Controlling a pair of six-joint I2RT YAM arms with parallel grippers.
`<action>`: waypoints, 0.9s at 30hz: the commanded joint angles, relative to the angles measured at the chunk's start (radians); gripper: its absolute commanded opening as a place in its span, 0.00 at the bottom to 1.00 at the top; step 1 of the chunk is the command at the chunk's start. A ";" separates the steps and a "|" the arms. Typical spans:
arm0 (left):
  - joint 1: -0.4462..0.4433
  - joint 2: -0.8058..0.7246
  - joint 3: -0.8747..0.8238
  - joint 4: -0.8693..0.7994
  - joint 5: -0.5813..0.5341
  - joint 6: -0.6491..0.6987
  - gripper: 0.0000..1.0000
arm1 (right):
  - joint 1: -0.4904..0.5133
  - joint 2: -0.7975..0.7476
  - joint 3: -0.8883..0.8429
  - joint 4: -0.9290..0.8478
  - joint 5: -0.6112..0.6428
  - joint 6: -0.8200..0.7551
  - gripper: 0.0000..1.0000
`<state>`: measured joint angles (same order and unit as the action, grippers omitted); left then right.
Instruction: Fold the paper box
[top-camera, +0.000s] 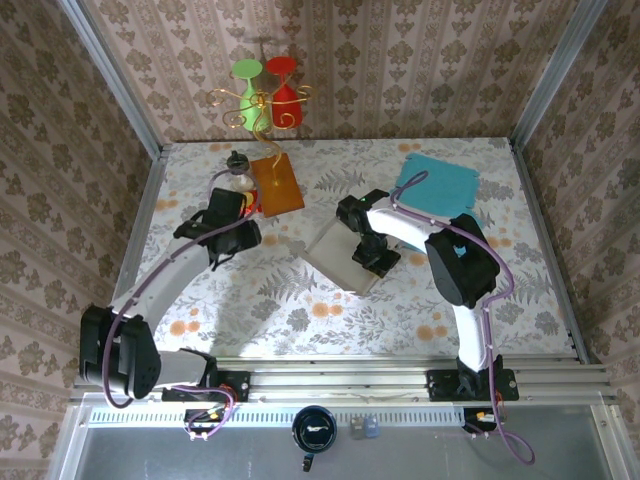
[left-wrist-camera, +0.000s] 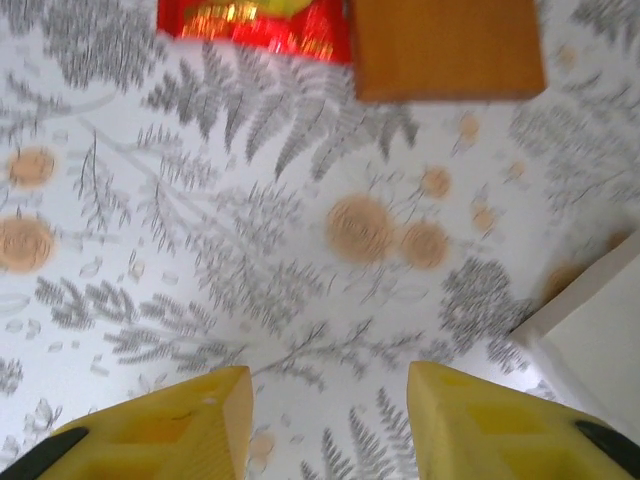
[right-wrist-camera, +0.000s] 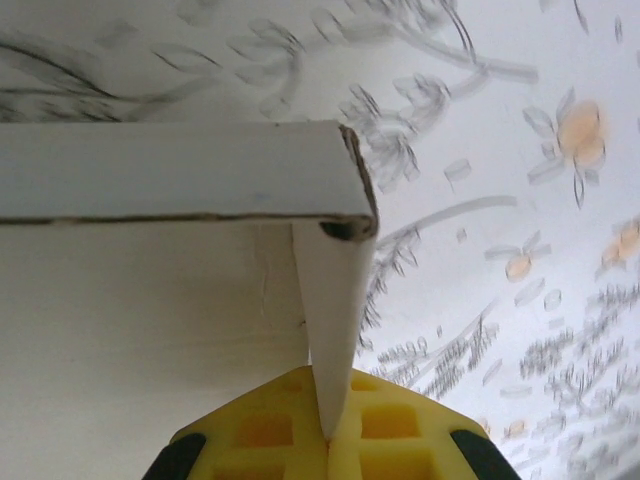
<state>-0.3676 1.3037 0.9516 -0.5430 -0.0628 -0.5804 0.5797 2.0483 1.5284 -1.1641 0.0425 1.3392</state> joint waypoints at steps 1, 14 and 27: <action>-0.002 -0.032 -0.047 -0.015 0.072 -0.011 0.42 | -0.015 0.033 0.005 -0.093 -0.142 0.176 0.00; -0.203 0.055 -0.177 0.240 0.202 -0.168 0.38 | -0.004 -0.045 -0.155 0.126 -0.379 0.453 0.00; -0.235 0.135 -0.160 0.367 0.239 -0.198 0.37 | 0.025 -0.190 -0.190 0.153 -0.321 0.415 0.41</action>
<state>-0.5911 1.4296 0.7723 -0.2085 0.1616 -0.7593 0.5983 1.9476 1.3308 -0.9836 -0.3157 1.7687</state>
